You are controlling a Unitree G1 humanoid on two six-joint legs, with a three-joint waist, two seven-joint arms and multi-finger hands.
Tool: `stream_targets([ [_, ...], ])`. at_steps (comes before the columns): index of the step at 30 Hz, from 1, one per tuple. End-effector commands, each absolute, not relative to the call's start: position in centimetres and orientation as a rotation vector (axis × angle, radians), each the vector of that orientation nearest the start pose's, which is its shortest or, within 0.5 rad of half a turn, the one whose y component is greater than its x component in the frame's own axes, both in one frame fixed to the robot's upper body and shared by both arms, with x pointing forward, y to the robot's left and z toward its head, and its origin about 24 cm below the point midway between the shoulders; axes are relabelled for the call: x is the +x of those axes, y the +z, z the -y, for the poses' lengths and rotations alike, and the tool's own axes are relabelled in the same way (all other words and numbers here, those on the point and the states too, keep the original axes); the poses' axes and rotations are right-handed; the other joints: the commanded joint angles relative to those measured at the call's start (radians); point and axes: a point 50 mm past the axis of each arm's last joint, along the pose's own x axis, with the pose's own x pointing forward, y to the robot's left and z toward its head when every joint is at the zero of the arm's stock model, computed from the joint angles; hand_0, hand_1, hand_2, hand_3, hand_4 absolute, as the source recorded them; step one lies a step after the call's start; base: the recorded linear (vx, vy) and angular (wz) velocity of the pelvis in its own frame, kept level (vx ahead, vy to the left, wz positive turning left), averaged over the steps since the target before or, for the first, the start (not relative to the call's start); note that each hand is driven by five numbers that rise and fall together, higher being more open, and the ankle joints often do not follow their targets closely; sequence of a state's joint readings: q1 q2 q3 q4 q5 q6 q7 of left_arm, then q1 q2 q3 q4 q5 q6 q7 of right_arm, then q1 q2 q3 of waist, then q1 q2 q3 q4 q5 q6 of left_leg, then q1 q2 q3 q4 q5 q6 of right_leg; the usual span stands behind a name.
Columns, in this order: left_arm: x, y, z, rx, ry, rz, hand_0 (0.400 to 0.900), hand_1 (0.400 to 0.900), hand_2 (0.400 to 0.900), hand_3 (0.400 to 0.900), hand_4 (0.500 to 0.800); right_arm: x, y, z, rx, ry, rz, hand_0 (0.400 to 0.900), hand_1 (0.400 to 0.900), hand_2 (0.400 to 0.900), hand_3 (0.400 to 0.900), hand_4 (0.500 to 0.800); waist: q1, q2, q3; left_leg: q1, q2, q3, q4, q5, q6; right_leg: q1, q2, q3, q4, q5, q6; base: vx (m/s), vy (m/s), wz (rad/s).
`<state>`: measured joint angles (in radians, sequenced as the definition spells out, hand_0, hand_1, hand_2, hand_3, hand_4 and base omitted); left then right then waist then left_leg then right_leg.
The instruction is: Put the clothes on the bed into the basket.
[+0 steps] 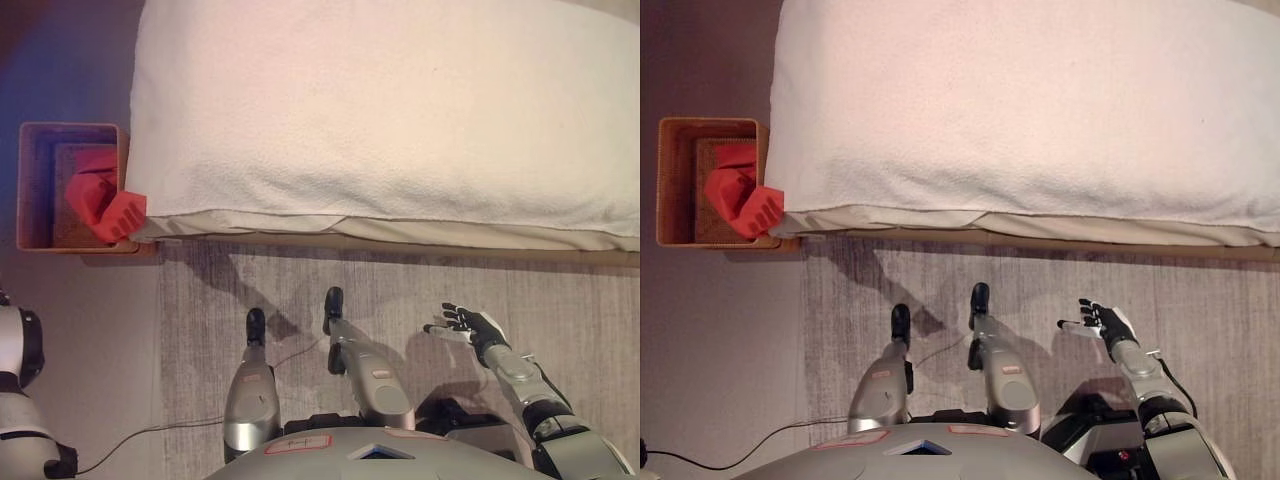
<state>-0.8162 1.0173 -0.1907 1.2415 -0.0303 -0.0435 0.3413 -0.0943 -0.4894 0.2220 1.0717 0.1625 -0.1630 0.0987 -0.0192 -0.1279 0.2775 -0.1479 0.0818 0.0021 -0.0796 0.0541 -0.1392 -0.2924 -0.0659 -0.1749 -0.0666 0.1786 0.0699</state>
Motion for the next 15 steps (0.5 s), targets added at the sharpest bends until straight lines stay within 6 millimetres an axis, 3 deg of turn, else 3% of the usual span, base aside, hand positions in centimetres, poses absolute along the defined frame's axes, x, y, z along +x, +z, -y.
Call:
stream_targets([
  [1,28.9,19.2,-44.1,0.764,0.954,-0.081,0.900,0.900,0.900,0.900,0.800,15.1,-9.5,32.8,-0.436,-0.090,-0.888,0.900,0.900,0.900,0.900,0.800,0.017,0.006,-0.049,0.005,-0.006,0.061,-0.008,-0.009,0.028,-0.006,-0.092,0.001,0.000,0.078,0.131,0.00,-0.035,0.04],
  [5,29.1,17.5,-43.2,0.610,0.928,-0.047,0.900,0.900,0.900,0.900,0.800,15.0,-9.7,32.7,-0.427,-0.100,-0.894,0.900,0.900,0.900,0.900,0.800,0.023,0.003,-0.048,0.013,-0.003,0.060,-0.008,-0.012,0.027,0.000,-0.088,-0.001,0.001,0.075,0.129,0.00,0.000,0.00],
  [15,28.0,12.4,-41.7,0.526,0.815,-0.086,0.900,0.900,0.900,0.900,0.800,14.7,-9.6,33.1,-0.421,-0.113,-0.895,0.900,0.900,0.900,0.900,0.800,0.031,0.005,-0.051,0.030,0.002,0.062,-0.008,-0.017,0.026,0.014,-0.083,0.000,0.000,0.067,0.123,0.00,0.000,0.00],
])
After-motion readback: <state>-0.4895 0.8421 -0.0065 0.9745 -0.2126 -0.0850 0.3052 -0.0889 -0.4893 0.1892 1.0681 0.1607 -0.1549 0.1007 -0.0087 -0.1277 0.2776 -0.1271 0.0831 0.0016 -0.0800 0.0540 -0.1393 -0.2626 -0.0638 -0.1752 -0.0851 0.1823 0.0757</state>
